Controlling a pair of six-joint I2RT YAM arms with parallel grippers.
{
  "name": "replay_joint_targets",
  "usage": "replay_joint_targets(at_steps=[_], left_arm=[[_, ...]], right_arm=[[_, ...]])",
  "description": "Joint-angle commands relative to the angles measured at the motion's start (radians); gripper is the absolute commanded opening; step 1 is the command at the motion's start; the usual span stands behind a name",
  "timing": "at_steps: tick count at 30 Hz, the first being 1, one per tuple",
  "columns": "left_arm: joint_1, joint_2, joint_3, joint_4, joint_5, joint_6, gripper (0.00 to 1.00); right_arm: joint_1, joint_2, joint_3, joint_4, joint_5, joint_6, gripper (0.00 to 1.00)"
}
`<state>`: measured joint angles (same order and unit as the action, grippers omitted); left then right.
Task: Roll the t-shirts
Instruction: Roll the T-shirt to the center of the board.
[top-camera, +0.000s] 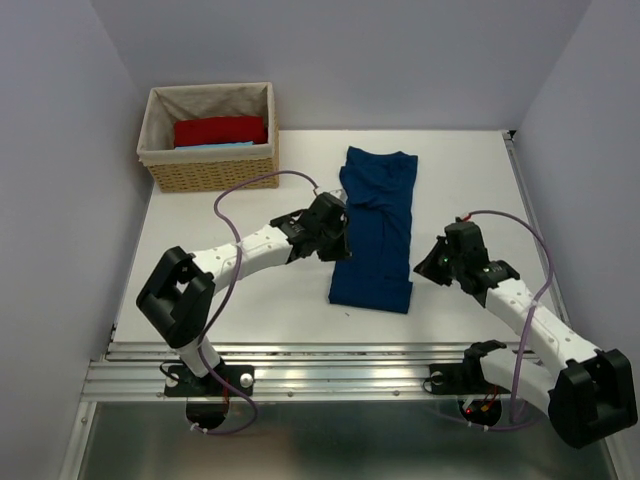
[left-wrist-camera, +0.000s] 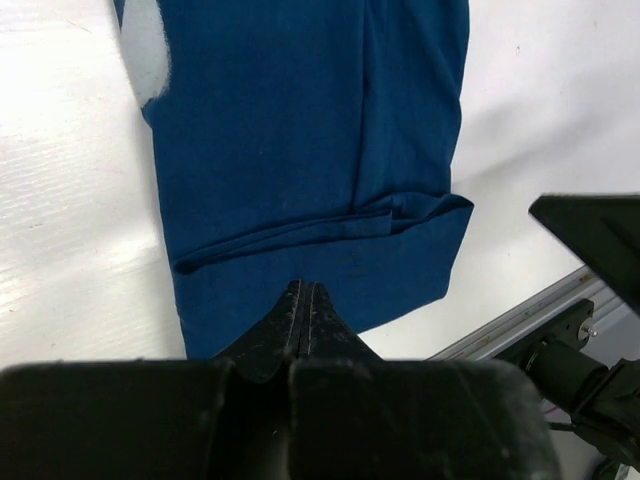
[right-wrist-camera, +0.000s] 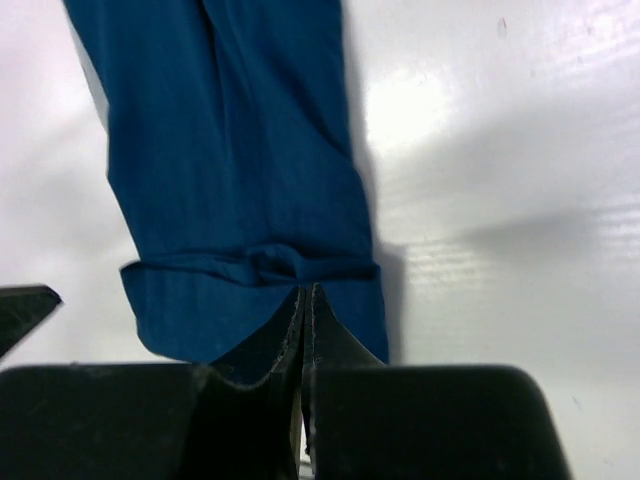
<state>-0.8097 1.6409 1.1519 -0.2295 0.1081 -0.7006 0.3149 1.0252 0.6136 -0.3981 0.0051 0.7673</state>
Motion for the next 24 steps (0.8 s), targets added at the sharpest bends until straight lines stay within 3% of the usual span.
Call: replay_joint_targets(at_steps=[1,13,24], left_arm=[[0.003,-0.067,-0.015,0.018,-0.001,0.0,0.0],[-0.005,-0.044,-0.125,0.071,0.096,0.007,0.0],[-0.005,0.048,-0.196,0.101,0.036,0.015,0.0]], right_arm=[[0.007,-0.071,-0.032,-0.05,-0.06,0.009,0.02],[0.038,-0.004,-0.086,0.034,-0.209,-0.003,0.03],[0.059,0.193,-0.074,0.131,-0.199,-0.01,0.03]])
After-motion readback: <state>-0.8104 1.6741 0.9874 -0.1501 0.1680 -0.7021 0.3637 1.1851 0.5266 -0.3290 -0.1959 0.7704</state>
